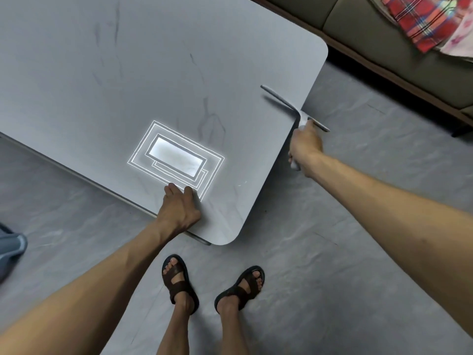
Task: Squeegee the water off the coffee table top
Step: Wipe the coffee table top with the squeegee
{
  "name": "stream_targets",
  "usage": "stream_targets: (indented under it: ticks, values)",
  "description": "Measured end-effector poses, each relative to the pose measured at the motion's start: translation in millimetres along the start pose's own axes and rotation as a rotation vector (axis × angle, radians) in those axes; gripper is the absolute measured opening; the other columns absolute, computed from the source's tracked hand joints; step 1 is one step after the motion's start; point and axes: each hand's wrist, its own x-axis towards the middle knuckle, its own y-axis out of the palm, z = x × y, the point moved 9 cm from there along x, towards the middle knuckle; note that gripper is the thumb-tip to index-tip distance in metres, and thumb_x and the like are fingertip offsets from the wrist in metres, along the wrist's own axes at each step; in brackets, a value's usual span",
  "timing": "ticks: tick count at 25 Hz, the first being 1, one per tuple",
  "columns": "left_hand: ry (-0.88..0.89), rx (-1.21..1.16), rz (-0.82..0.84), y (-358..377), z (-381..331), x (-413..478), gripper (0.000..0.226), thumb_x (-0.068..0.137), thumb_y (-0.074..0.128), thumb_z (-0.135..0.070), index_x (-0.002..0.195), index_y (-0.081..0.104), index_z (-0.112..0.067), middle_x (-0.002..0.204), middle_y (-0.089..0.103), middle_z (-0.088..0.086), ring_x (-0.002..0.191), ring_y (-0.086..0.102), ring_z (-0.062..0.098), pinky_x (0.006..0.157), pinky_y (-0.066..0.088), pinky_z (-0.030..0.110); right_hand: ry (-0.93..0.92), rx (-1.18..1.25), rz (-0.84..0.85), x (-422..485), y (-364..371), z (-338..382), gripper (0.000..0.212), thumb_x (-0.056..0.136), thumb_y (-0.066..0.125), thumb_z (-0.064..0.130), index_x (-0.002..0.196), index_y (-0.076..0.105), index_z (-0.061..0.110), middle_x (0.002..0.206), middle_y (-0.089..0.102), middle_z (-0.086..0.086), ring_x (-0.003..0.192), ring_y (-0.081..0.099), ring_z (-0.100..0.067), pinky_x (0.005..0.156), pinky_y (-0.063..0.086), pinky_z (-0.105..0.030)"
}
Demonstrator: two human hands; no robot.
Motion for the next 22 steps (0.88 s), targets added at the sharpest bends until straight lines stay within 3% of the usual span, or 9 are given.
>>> stream_targets:
  ticks: [2,4,7,11,14,18,20,22]
  values:
    - [0.007,-0.009,-0.005,-1,-2,-3,0.027,0.072,0.045,-0.005,0.097,0.036,-0.008,0.137,0.024,0.037,0.130,0.025,0.048,0.102,0.035,0.046,-0.034,-0.122,0.033,-16,18,-7,0.058,0.096,0.031,0.014,0.150,0.017,0.032,0.100,0.050,-0.007,0.062,0.051,-0.025,0.029,0.032,-0.017]
    - [0.026,-0.010,-0.018,-3,-6,-5,0.025,0.071,0.045,-0.003,0.094,0.034,-0.009,0.131,0.030,0.034,0.123,0.028,0.045,0.098,0.034,0.044,-0.165,-0.352,0.052,-40,26,-21,0.067,0.094,0.034,0.013,0.152,0.006,0.032,0.095,0.050,-0.006,0.064,0.051,-0.028,0.038,0.036,-0.023]
    - [0.043,0.020,-0.024,-4,-6,-7,0.025,0.075,0.044,-0.003,0.101,0.040,-0.004,0.134,0.028,0.038,0.125,0.028,0.049,0.103,0.035,0.049,-0.423,-0.656,0.114,-78,26,-53,0.066,0.098,0.041,0.016,0.153,0.008,0.030,0.089,0.057,-0.009,0.069,0.052,-0.031,0.060,0.039,-0.031]
    - [0.053,0.065,-0.045,-6,-3,-9,0.031,0.080,0.043,-0.004,0.110,0.043,0.003,0.136,0.027,0.039,0.125,0.029,0.054,0.104,0.035,0.054,-0.568,-0.930,0.150,-99,-13,-100,0.060,0.101,0.041,0.023,0.153,0.013,0.036,0.081,0.056,-0.002,0.063,0.050,-0.020,0.057,0.037,-0.031]
    - [0.069,0.086,-0.078,-7,-5,-12,0.032,0.081,0.043,-0.003,0.112,0.044,0.006,0.135,0.030,0.038,0.125,0.030,0.053,0.105,0.035,0.053,-0.544,-1.064,0.151,-100,-56,-119,0.056,0.101,0.038,0.030,0.150,0.016,0.045,0.097,0.065,-0.003,0.076,0.061,-0.027,0.063,0.043,-0.034]
    - [0.148,0.041,-0.197,-23,-5,-25,0.022,0.077,0.049,0.004,0.099,0.050,0.005,0.113,0.046,0.022,0.102,0.046,0.039,0.081,0.036,0.040,-0.517,-1.041,0.074,-96,-96,-107,0.047,0.098,0.040,0.036,0.140,0.027,0.052,0.103,0.070,-0.006,0.089,0.065,-0.036,0.067,0.045,-0.037]
    - [0.140,-0.010,-0.234,-29,5,-32,0.023,0.072,0.051,0.008,0.094,0.050,0.003,0.103,0.050,0.022,0.091,0.050,0.038,0.070,0.033,0.038,-0.440,-0.820,0.087,-85,-93,-85,0.039,0.099,0.038,0.036,0.136,0.035,0.048,0.098,0.068,-0.009,0.084,0.063,-0.038,0.067,0.045,-0.036]
    - [0.095,-0.059,-0.284,-33,24,-39,0.023,0.069,0.051,0.010,0.090,0.050,0.001,0.098,0.050,0.021,0.084,0.049,0.038,0.067,0.036,0.039,-0.307,-0.493,0.072,-74,-73,-62,0.032,0.099,0.034,0.032,0.127,0.042,0.044,0.087,0.059,-0.011,0.068,0.056,-0.032,0.053,0.041,-0.029]
